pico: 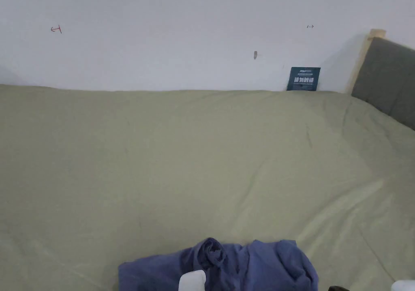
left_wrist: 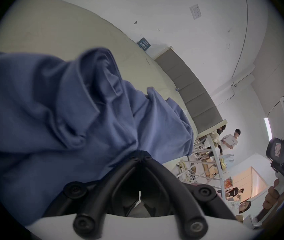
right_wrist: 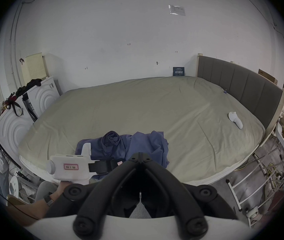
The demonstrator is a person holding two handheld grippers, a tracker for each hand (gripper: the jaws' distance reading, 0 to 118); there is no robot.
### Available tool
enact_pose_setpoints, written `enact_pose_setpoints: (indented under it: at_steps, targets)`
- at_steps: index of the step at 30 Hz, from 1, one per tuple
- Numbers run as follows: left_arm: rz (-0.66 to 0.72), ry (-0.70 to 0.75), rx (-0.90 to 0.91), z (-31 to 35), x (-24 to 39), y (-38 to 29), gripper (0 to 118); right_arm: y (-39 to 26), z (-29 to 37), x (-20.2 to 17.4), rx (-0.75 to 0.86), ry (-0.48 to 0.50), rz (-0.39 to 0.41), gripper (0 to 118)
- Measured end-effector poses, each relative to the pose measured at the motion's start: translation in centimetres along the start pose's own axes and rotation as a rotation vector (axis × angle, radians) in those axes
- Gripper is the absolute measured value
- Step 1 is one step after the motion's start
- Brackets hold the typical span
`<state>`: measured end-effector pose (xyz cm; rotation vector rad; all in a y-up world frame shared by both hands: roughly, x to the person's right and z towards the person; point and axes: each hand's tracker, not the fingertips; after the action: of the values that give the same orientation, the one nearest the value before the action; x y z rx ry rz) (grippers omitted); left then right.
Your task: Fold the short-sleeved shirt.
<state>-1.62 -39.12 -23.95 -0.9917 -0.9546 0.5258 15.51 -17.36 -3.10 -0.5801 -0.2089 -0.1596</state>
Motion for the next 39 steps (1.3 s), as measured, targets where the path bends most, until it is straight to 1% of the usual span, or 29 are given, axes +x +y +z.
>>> enact_pose_setpoints:
  at_steps: [3, 6, 7, 8, 9, 11, 12, 13, 14, 15, 16, 17, 18, 19, 21, 23, 25, 27, 28, 30, 32, 33, 34, 35, 36, 37, 38, 39]
  targets:
    - [-0.018, 0.002, 0.008, 0.8, 0.8, 0.1, 0, 0.0, 0.0, 0.0, -0.004, -0.009, 0.006, 2]
    - [-0.053, -0.015, 0.122, 4.8, 1.9, 1.3, 0, 0.1, -0.2, -0.2, -0.003, -0.009, 0.008, 2]
    - [-0.089, 0.0, 0.16, 6.9, 2.3, 1.9, 0, 0.1, -0.3, -0.4, -0.004, -0.005, 0.01, 2]
    - [-0.119, 0.045, 0.181, 8.7, 2.6, 2.6, 0, 0.1, -0.4, -0.6, -0.005, -0.001, 0.012, 2]
    - [-0.149, 0.127, 0.197, 10.6, 2.7, 3.3, 0, 0.1, -0.6, -0.9, -0.006, 0.006, 0.018, 2]
    - [-0.217, 0.33, 0.192, 13.8, 2.3, 4.5, 0, 0.2, -1.1, -1.5, -0.012, 0.022, 0.029, 2]
    - [-0.23, 0.455, 0.167, 15.0, 1.9, 5.0, 0, 0.2, -1.4, -1.8, -0.014, 0.031, 0.033, 2]
    - [-0.224, 0.528, 0.148, 16.1, 1.0, 5.3, 8, 0.2, -1.7, -2.2, -0.018, 0.042, 0.037, 2]
    - [-0.191, 0.557, 0.125, 16.9, -0.1, 5.4, 8, 0.2, -1.9, -2.5, -0.021, 0.049, 0.04, 2]
    - [-0.12, 0.525, 0.116, 17.7, -1.4, 5.4, 12, 0.3, -2.1, -2.9, -0.022, 0.061, 0.044, 2]
    - [-0.048, 0.489, 0.104, 18.1, -2.8, 5.3, 24, 0.3, -2.2, -3.3, -0.025, 0.076, 0.052, 2]
    - [0.017, 0.454, 0.086, 18.5, -4.0, 5.1, 50, 0.4, -2.2, -3.5, -0.027, 0.089, 0.058, 2]
    - [0.078, 0.408, 0.071, 18.6, -5.2, 4.8, 82, 0.5, -2.1, -3.8, -0.028, 0.099, 0.065, 2]
    - [0.126, 0.38, 0.062, 18.6, -6.2, 4.5, 88, 0.5, -2.1, -4.1, -0.026, 0.107, 0.071, 2]
    - [0.201, 0.297, 0.062, 18.2, -8.1, 4.2, 88, 0.6, -2.0, -4.5, -0.024, 0.119, 0.08, 2]
    - [0.241, 0.275, 0.067, 17.2, -9.1, 3.9, 88, 0.8, -1.9, -4.8, -0.021, 0.128, 0.088, 2]
    - [0.204, 0.274, 0.1, 16.5, -8.7, 3.7, 88, 0.8, -1.8, -4.9, -0.02, 0.13, 0.094, 2]
    - [0.146, 0.211, 0.104, 15.7, -8.2, 4.1, 88, 0.8, -1.8, -4.9, -0.023, 0.125, 0.094, 2]
    - [0.155, 0.169, 0.079, 14.9, -8.1, 4.0, 88, 0.8, -1.8, -4.8, -0.025, 0.122, 0.093, 2]
    - [0.173, 0.159, 0.048, 13.4, -8.0, 3.9, 87, 0.7, -1.9, -4.8, -0.032, 0.12, 0.089, 2]
    - [0.161, 0.164, 0.087, 13.2, -8.2, 3.6, 87, 0.6, -1.9, -4.7, -0.036, 0.117, 0.083, 2]
    - [0.205, 0.143, 0.113, 13.4, -8.4, 3.5, 83, 0.5, -1.7, -4.7, -0.037, 0.117, 0.081, 2]
    - [0.252, 0.129, 0.131, 13.8, -9.0, 3.5, 69, 0.5, -1.5, -4.6, -0.037, 0.118, 0.081, 2]
    - [0.325, 0.123, 0.153, 14.2, -9.5, 3.4, 33, 0.4, -1.4, -4.6, -0.035, 0.117, 0.081, 2]
    - [0.378, 0.135, 0.157, 14.7, -10.5, 3.1, 7, 0.4, -1.4, -4.6, -0.033, 0.114, 0.082, 2]
    - [0.396, 0.137, 0.17, 14.9, -11.3, 2.6, 7, 0.4, -1.3, -4.6, -0.034, 0.111, 0.081, 2]
    - [0.407, 0.11, 0.179, 15.1, -12.0, 2.5, 7, 0.4, -1.3, -4.6, -0.034, 0.109, 0.08, 2]
    - [0.437, 0.047, 0.164, 15.0, -12.4, 2.2, 7, 0.3, -1.3, -4.5, -0.033, 0.107, 0.079, 2]
